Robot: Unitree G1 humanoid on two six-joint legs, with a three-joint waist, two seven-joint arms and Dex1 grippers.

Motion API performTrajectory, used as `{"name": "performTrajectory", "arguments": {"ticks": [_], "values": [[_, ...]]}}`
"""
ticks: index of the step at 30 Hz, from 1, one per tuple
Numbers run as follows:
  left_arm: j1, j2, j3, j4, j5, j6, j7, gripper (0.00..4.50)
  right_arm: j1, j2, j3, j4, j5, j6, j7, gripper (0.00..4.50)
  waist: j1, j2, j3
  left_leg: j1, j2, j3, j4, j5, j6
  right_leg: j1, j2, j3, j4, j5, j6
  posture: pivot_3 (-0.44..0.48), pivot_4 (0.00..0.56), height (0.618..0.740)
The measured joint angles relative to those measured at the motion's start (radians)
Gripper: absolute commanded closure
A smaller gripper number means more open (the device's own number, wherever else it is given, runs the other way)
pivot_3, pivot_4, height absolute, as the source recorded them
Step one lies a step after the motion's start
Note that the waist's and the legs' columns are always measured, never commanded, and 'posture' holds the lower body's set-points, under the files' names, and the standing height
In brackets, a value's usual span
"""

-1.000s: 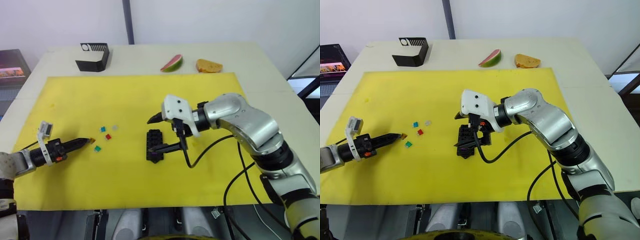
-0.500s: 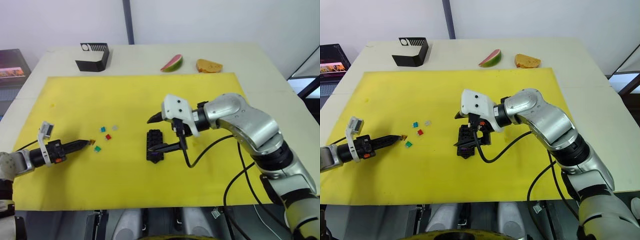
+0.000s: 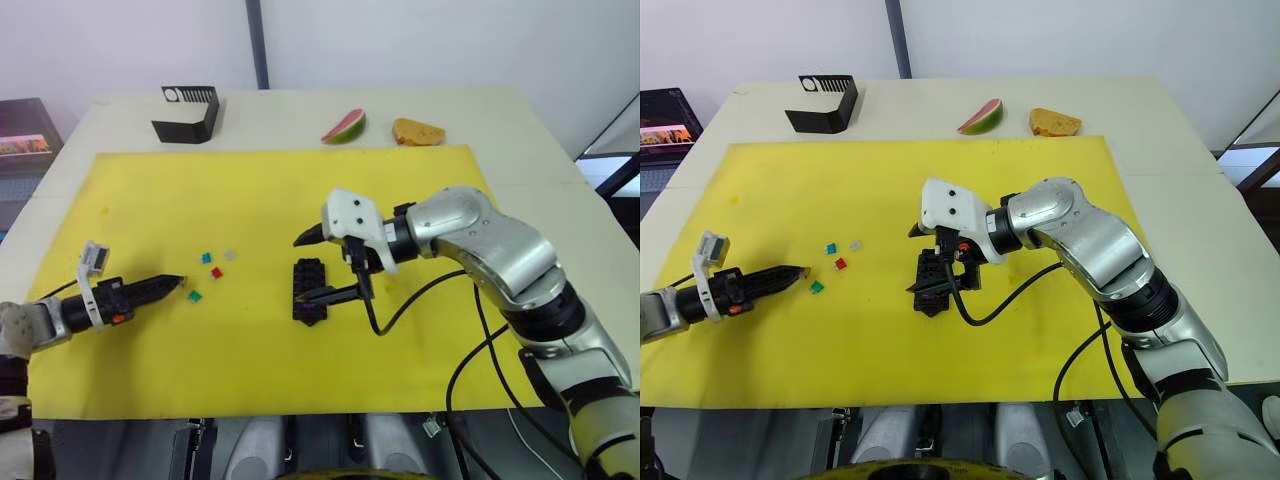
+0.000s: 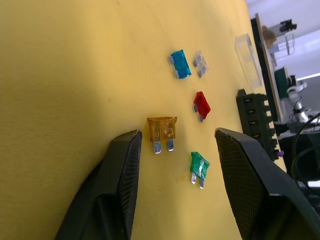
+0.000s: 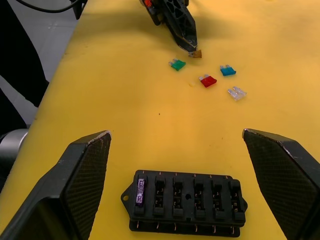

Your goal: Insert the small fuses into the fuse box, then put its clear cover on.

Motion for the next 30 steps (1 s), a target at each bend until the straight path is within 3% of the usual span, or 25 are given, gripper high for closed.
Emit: {"name": "performTrajectory", "arguments": {"ticks": [2,3,30], "values": [[0.001,0.0,0.0,0.015,0.005,-0.008,0.007,3.26,0.0,0.0,0.0,0.0,0.0,0.0,0.0,0.0,-0.002,0.0,0.0,0.0,0.0,0.0,0.0,0.0,0.0,0.0,0.0,0.0,0.0,0.0,0.0,0.0,0.15,0.74],[0.005,0.0,0.0,0.015,0.009,-0.017,0.01,3.83,0.001,-0.001,0.0,-0.001,0.0,0.0,0.0,0.0,-0.002,0.0,0.0,0.0,0.0,0.0,0.0,0.0,0.0,0.0,0.0,0.0,0.0,0.0,0.0,0.0,0.15,0.74],[0.017,-0.015,0.001,-0.048,0.006,-0.014,0.023,3.83,0.001,0.0,0.015,-0.001,-0.001,-0.019,-0.002,0.0,0.003,0.0,0.0,-0.001,0.0,0.0,0.0,-0.001,0.001,0.0,0.0,0.0,-0.001,0.0,0.0,0.0,0.15,0.74]]}}
